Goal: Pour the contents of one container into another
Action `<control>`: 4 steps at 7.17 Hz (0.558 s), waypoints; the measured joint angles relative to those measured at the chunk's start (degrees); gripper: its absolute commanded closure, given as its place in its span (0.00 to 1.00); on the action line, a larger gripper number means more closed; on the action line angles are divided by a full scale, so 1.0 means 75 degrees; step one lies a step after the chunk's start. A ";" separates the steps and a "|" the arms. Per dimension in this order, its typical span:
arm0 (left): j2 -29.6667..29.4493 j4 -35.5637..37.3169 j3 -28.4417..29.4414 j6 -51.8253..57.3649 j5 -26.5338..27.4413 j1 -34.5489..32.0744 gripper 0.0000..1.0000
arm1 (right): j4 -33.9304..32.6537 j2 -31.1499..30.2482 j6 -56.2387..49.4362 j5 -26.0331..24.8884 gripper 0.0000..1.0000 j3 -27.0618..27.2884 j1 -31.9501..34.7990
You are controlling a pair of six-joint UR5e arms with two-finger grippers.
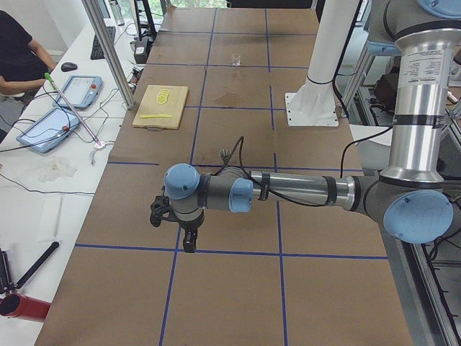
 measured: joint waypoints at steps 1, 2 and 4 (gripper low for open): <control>-0.0005 -0.0004 -0.0007 0.0002 0.0000 0.0000 0.00 | 0.0007 0.0005 -0.0010 -0.0088 0.00 0.0013 0.0001; -0.0009 -0.0009 -0.0016 0.0008 0.0003 0.0000 0.00 | 0.0011 0.0017 -0.0012 -0.0242 0.00 0.0021 0.0000; -0.0068 -0.0016 -0.0141 0.0009 0.0011 0.0001 0.00 | 0.0009 0.0035 0.0003 -0.0400 0.00 0.0016 -0.0007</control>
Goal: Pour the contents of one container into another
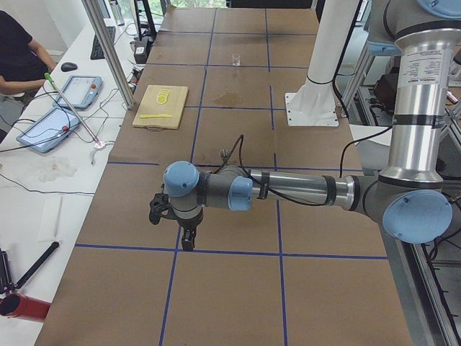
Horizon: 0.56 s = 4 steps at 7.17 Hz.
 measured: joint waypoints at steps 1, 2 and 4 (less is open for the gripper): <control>-0.0081 -0.0005 -0.0258 -0.0070 -0.0001 0.0009 0.00 | 0.0000 0.0022 -0.0002 0.0003 0.00 0.0005 0.0003; -0.0231 -0.0027 -0.0654 -0.0346 -0.0006 0.0036 0.00 | -0.0018 0.0077 0.0003 0.0025 0.00 0.0020 0.0004; -0.0471 -0.0149 -0.1662 -0.1295 0.0001 0.0432 0.00 | -0.0045 0.0191 0.0020 0.0035 0.00 -0.0036 -0.0002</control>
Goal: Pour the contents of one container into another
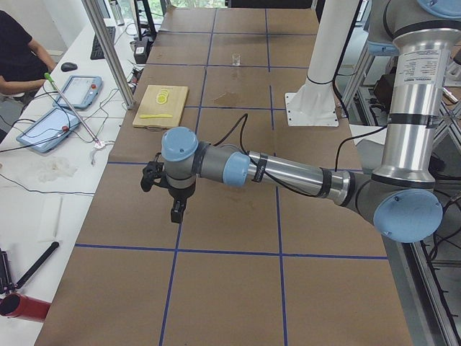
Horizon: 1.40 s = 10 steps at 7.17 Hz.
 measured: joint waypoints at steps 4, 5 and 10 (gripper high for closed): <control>0.0264 -0.1344 -0.2016 -0.4740 0.1792 0.2943 0.00 | 0.0023 -0.0003 0.0077 0.0040 0.00 -0.0035 -0.0007; 0.0716 -0.2106 -0.2294 -0.5825 0.2661 0.3799 0.00 | 0.0025 -0.0008 0.0084 0.0055 0.00 -0.0023 -0.0010; 0.2289 -0.3478 -0.2778 -0.9357 0.7594 0.8358 0.00 | 0.0043 0.0018 0.0126 0.0272 0.00 0.0275 -0.0069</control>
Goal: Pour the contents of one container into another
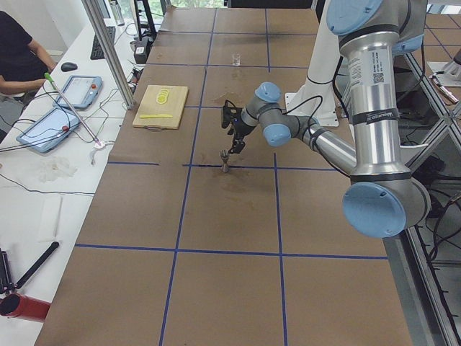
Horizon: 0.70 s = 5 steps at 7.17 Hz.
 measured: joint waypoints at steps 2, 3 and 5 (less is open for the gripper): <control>-0.0015 0.0336 0.0135 -0.0516 0.1444 0.0793 0.00 | -0.0008 0.0008 0.0516 -0.0154 0.00 0.0395 -0.0288; -0.0101 0.0450 0.0364 -0.0631 0.2022 0.0949 0.00 | -0.0014 0.0014 0.0989 -0.0448 0.00 0.0666 -0.0606; -0.0333 0.0516 0.1000 -0.1087 0.2997 0.1173 0.00 | -0.0018 0.0030 0.2219 -0.0886 0.00 0.1205 -0.1353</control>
